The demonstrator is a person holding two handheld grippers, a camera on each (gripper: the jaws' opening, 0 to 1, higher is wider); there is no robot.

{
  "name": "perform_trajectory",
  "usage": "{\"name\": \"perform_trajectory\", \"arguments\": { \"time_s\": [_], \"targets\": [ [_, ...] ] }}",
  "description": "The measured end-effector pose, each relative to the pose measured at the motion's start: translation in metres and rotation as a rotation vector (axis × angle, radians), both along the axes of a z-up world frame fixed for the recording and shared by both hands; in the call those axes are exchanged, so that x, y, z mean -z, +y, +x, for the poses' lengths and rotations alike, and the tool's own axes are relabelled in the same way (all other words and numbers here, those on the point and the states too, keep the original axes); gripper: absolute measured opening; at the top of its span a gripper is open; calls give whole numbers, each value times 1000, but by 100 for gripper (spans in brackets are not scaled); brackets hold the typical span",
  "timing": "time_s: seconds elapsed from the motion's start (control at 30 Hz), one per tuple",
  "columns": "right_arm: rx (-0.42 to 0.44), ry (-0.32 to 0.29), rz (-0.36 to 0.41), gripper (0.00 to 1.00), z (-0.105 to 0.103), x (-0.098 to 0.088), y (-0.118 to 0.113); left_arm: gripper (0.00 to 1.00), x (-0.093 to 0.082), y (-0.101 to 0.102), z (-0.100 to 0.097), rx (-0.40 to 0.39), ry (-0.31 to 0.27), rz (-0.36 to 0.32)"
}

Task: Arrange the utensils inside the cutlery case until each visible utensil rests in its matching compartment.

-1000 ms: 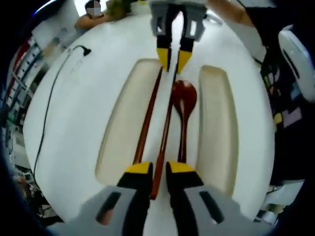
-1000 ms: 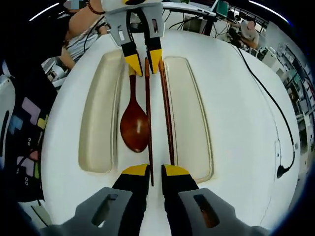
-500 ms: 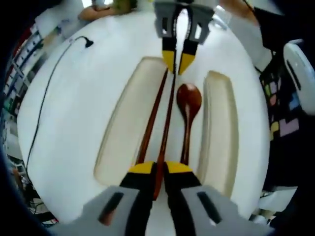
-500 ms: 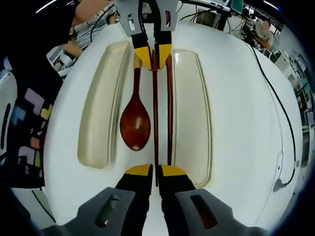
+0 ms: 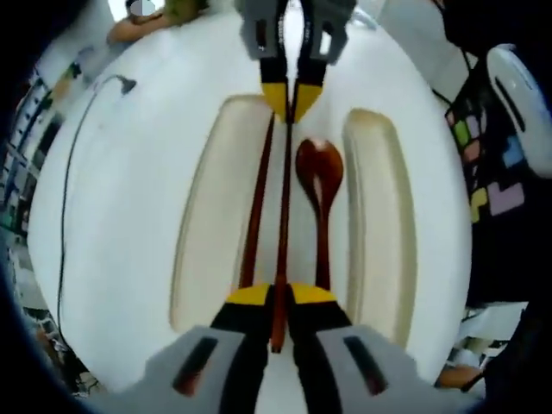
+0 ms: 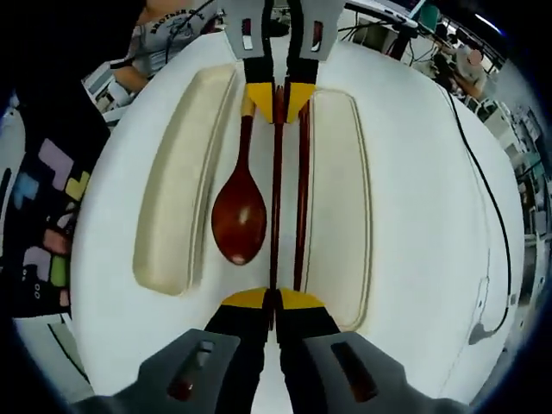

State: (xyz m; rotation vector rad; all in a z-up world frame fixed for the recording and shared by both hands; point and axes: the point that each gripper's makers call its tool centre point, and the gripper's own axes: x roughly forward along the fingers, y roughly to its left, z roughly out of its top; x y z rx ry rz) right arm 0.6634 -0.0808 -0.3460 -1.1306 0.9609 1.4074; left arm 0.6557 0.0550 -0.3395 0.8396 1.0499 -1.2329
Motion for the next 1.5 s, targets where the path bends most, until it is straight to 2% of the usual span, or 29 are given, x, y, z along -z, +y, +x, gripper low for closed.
{"name": "perform_trajectory", "arguments": {
  "time_s": [0.03,0.07,0.1,0.17,0.33,0.43,0.5,0.57,0.6,0.63,0.67,0.87,1.0,1.07,1.1,1.17,1.27,1.5],
  "targets": [
    [-35,-12,-19,0,2,-1,0,6,0,0,0,5,3,-2],
    [-9,-5,-25,0,2,-1,1,6,0,0,0,13,5,-2],
    [79,16,-53,0,1,-1,-1,6,0,0,-1,19,6,-1],
    [11,12,-41,0,3,-1,2,6,1,0,-1,26,5,3],
    [46,8,14,0,2,-2,0,6,2,1,-1,19,14,4],
    [48,6,27,0,3,-2,1,6,3,0,-2,32,10,27],
    [52,4,19,0,2,-1,2,6,4,0,-2,40,4,56],
    [118,7,-7,0,2,-1,1,6,4,-1,-2,48,-1,78],
    [102,2,-8,0,1,0,3,6,4,0,-2,31,1,85],
    [94,-6,-12,0,0,0,3,6,5,1,-2,-11,10,84],
    [80,-17,-16,0,-1,0,3,6,4,1,0,-15,9,78],
    [96,-62,-26,0,-2,0,3,6,4,3,-2,25,4,35],
    [95,-77,-11,0,-2,0,4,6,4,3,-1,13,16,18],
    [79,-72,-17,0,-1,-1,4,6,3,3,-1,21,15,16],
    [94,-32,-40,0,-6,0,3,6,3,3,-1,27,13,17],
    [106,-25,-35,0,-6,-2,7,6,2,5,-1,35,3,30],
    [96,-51,-40,0,-5,-9,7,6,-5,5,-4,34,2,24],
    [79,-97,-23,0,-6,-39,10,6,-34,10,-7,27,-39,15]
  ]
}}
